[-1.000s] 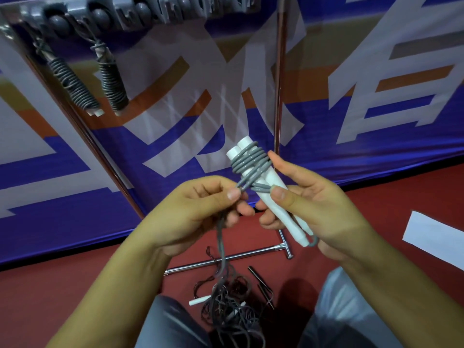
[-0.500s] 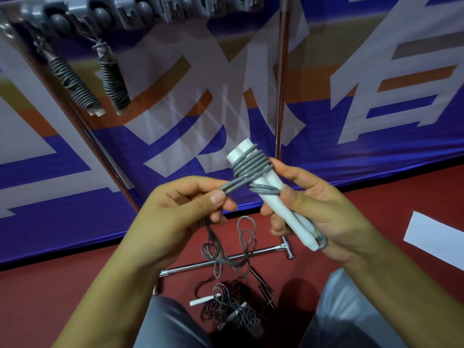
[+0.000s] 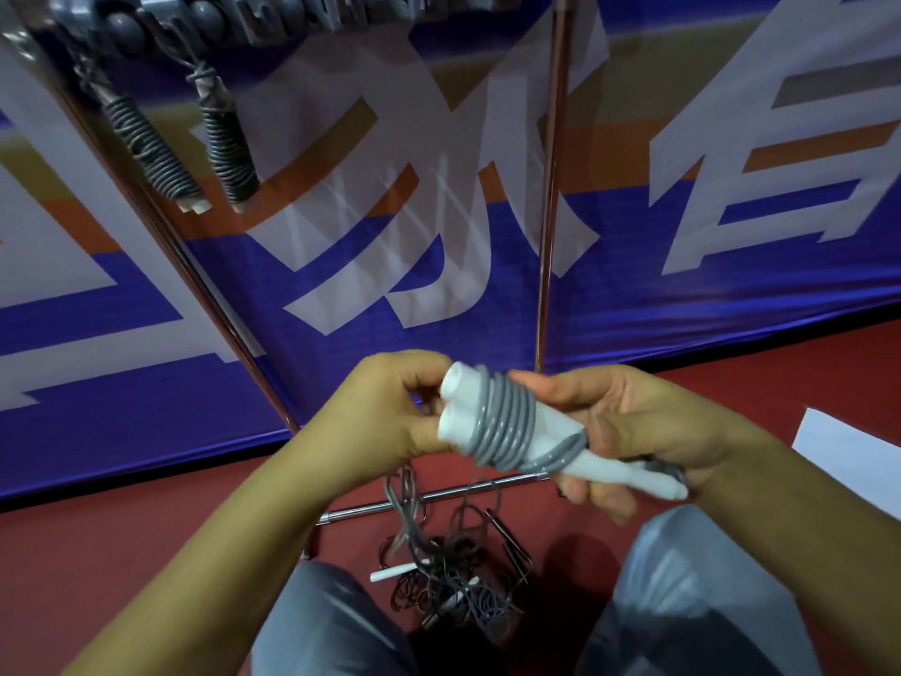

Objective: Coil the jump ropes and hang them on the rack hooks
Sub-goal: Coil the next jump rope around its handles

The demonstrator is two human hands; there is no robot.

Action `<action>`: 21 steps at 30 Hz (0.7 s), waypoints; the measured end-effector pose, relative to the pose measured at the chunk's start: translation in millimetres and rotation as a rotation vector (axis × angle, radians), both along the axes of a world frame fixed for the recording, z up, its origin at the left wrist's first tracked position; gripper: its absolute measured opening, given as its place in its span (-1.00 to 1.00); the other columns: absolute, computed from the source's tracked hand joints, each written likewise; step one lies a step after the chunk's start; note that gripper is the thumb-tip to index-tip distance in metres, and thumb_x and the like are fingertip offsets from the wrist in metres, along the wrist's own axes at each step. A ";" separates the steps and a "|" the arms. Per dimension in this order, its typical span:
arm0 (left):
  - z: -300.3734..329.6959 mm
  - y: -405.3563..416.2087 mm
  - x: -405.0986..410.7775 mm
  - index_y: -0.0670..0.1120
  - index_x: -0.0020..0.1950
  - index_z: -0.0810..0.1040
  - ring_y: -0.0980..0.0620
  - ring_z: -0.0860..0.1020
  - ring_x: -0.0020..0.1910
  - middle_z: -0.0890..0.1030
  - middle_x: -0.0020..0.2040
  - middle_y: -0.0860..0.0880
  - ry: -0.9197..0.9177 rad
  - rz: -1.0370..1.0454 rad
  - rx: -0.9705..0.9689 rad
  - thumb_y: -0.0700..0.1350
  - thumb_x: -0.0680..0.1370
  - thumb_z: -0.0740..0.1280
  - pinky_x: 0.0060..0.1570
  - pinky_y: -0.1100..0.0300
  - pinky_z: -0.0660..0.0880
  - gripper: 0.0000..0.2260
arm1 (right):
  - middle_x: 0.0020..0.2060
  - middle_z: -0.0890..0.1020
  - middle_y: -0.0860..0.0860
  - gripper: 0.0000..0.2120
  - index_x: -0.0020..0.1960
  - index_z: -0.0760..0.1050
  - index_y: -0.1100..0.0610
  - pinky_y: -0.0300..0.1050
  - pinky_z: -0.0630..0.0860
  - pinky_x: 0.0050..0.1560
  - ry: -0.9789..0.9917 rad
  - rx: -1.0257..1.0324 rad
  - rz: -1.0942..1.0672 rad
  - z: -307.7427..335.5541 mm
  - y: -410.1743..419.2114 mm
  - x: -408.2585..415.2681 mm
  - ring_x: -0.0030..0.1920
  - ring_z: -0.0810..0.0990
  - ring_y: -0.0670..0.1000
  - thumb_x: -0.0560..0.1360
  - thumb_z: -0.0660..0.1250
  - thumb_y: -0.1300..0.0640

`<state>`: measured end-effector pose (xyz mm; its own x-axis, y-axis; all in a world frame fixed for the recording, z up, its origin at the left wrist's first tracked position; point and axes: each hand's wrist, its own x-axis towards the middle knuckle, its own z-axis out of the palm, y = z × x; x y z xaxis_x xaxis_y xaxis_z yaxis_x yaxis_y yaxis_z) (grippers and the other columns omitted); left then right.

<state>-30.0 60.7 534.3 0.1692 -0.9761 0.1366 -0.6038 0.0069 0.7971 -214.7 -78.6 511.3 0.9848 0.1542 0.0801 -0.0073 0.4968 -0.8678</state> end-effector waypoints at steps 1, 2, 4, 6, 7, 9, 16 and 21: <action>-7.1 -2.6 1.6 -0.02 -0.32 0.52 0.20 0.44 -0.40 0.52 -0.37 0.11 -0.087 0.000 -0.037 0.01 0.25 0.45 -0.35 0.29 0.42 -0.83 | -0.13 0.70 0.13 -0.53 0.38 0.42 0.03 -0.26 0.61 -0.30 0.007 -0.010 0.062 1.7 -1.2 0.4 -0.28 0.69 -0.05 0.48 0.35 0.15; -13.4 -5.1 2.6 -0.04 -0.32 0.44 0.20 0.37 -0.42 0.46 -0.37 0.08 -0.161 -0.022 -0.072 0.00 0.27 0.40 -0.38 0.25 0.35 -0.82 | -0.13 0.70 0.13 -0.53 0.38 0.43 0.05 -0.25 0.61 -0.30 0.030 -0.033 0.110 3.9 -2.0 0.7 -0.27 0.70 -0.04 0.48 0.36 0.16; -20.0 -8.1 2.6 -0.03 -0.34 0.33 0.18 0.28 -0.41 0.38 -0.37 0.02 -0.231 -0.070 -0.104 -0.11 0.32 0.41 -0.39 0.25 0.27 -0.76 | -0.16 0.70 0.13 -0.52 0.34 0.47 0.03 -0.25 0.61 -0.34 0.102 -0.100 0.178 8.8 -3.5 0.3 -0.31 0.69 -0.04 0.44 0.42 0.12; -18.8 -6.8 2.0 0.02 -0.36 0.29 0.19 0.26 -0.39 0.34 -0.38 0.06 -0.166 -0.118 -0.056 -0.23 0.33 0.45 -0.38 0.31 0.24 -0.66 | -0.17 0.70 0.11 -0.51 0.32 0.49 0.03 -0.26 0.60 -0.35 0.169 -0.128 0.232 12.6 -4.4 -0.4 -0.32 0.69 -0.05 0.40 0.45 0.11; -16.8 -4.7 2.3 0.03 -0.37 0.31 0.20 0.28 -0.39 0.35 -0.38 0.08 -0.106 -0.157 -0.011 -0.24 0.33 0.47 -0.37 0.33 0.26 -0.65 | -0.18 0.69 0.10 -0.50 0.32 0.49 0.03 -0.26 0.59 -0.35 0.201 -0.160 0.250 13.8 -4.0 -0.5 -0.33 0.68 -0.05 0.39 0.45 0.10; -14.8 -1.7 4.4 -0.01 -0.32 0.42 0.19 0.37 -0.37 0.44 -0.35 0.08 0.005 -0.239 0.069 -0.18 0.33 0.52 -0.35 0.30 0.36 -0.73 | -0.21 0.68 0.12 -0.51 0.31 0.51 -0.01 -0.26 0.57 -0.36 0.260 -0.286 0.263 14.8 -1.6 0.0 -0.37 0.66 -0.05 0.39 0.45 0.08; -18.1 -4.2 1.4 -0.13 -0.25 0.50 0.16 0.46 -0.44 0.53 -0.40 0.07 0.137 -0.116 0.179 -0.39 0.40 0.45 -0.39 0.27 0.42 -0.79 | -0.32 0.65 -0.06 -0.58 0.28 0.48 -0.12 -0.27 0.52 -0.37 0.405 -0.746 0.038 13.1 11.6 1.2 -0.41 0.60 -0.07 0.51 0.36 0.24; -20.0 -5.9 -3.4 -0.07 -0.25 0.49 0.09 0.46 -0.42 0.53 -0.40 0.03 0.199 0.036 0.098 -0.32 0.37 0.39 -0.37 0.18 0.43 -0.83 | -0.37 0.61 -0.08 -0.56 0.26 0.43 -0.21 -0.19 0.54 -0.35 0.412 -0.941 -0.185 2.1 23.4 9.3 -0.42 0.60 -0.07 0.52 0.34 0.23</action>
<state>-33.3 54.8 514.4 0.2185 -0.9758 0.0013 -0.4327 -0.0956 0.8964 -205.4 -55.2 513.4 0.9232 -0.1760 -0.3416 -0.3832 -0.3556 -0.8525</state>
